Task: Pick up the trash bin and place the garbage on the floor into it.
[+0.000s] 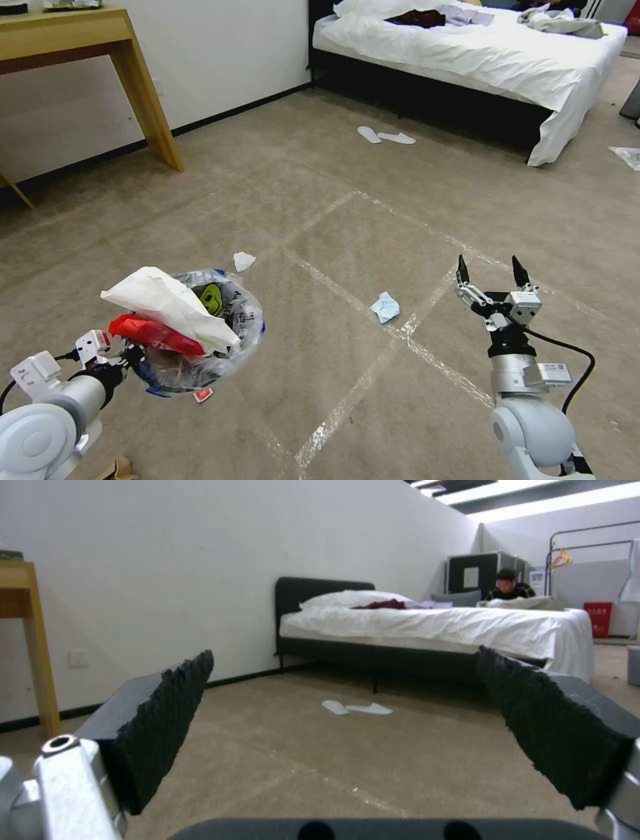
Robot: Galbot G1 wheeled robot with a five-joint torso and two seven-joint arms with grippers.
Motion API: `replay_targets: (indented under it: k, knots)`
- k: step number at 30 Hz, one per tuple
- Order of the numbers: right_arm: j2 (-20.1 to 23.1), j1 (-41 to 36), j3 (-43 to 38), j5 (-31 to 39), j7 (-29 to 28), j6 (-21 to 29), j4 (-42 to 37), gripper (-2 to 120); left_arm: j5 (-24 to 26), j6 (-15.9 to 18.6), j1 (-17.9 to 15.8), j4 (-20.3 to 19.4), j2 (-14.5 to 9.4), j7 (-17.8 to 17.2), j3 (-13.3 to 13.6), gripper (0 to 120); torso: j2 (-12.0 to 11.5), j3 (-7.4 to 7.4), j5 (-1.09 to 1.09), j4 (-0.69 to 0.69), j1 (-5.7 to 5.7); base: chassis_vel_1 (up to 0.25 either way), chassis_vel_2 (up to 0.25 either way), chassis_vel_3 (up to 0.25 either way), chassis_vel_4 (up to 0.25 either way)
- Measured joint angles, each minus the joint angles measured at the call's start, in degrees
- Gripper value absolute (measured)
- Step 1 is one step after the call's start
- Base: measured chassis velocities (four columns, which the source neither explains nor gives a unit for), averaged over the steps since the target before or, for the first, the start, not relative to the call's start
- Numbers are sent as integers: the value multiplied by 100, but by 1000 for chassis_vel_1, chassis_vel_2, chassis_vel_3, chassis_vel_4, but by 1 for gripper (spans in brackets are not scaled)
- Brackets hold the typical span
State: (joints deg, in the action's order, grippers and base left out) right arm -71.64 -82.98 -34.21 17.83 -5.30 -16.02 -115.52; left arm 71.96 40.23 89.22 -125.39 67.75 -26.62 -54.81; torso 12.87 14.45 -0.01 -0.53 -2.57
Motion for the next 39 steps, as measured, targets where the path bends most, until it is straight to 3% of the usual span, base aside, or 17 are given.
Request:
replay_targets:
  k: [39]
  knots:
    - [-124, 185, 123, -81, 40, 61, 245, 100, 48, -5, -81, 174, -113, -4, 9, 0, 0, 0, 0, 0, 0, -99, 96, 98, -92]
